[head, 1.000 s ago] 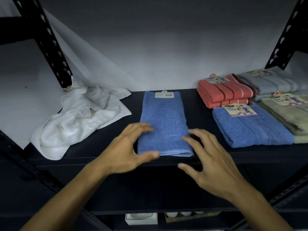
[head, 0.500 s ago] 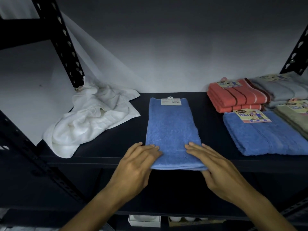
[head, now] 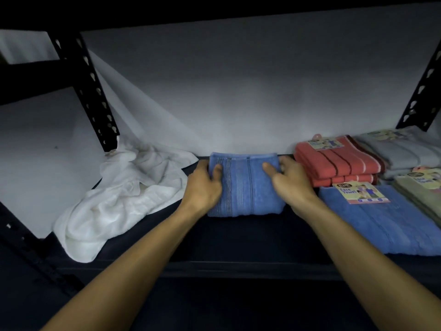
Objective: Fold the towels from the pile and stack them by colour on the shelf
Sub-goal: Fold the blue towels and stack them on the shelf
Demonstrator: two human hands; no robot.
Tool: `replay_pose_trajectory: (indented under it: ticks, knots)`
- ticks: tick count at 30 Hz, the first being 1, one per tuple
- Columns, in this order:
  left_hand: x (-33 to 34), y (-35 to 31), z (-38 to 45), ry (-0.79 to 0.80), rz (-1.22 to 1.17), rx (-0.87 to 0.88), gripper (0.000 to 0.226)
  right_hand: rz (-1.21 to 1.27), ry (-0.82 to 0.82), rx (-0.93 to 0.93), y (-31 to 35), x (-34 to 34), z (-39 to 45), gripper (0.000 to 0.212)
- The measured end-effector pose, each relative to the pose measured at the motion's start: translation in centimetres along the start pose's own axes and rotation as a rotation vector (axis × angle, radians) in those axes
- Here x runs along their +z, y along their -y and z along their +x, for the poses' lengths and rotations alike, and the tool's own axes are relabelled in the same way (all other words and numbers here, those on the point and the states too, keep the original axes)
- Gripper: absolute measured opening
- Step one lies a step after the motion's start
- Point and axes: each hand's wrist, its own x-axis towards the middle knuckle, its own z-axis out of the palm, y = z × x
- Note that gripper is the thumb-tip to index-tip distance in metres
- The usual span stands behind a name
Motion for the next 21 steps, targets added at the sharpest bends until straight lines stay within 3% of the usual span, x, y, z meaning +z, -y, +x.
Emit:
replay_pose_trajectory:
  ticks: [4, 12, 16, 21]
  knots:
    - [2.0, 1.1, 3.9, -0.019, 0.335, -0.069, 0.044, -0.230, 0.035, 0.138, -0.6, 1.6, 4.1, 0.029]
    - [3.7, 2.0, 6.0, 0.048, 0.579, -0.251, 0.046, -0.719, 0.094, 0.173, -1.2, 2.9, 5.3, 0.039]
    - [2.9, 1.9, 7.5, 0.150, 0.421, -0.356, 0.034, -0.698, 0.154, 0.278, -0.6, 2.6, 5.6, 0.042]
    - [1.9, 1.4, 8.9, 0.310, -0.170, -0.604, 0.025, -0.297, 0.122, 0.417, -1.4, 2.9, 6.8, 0.021]
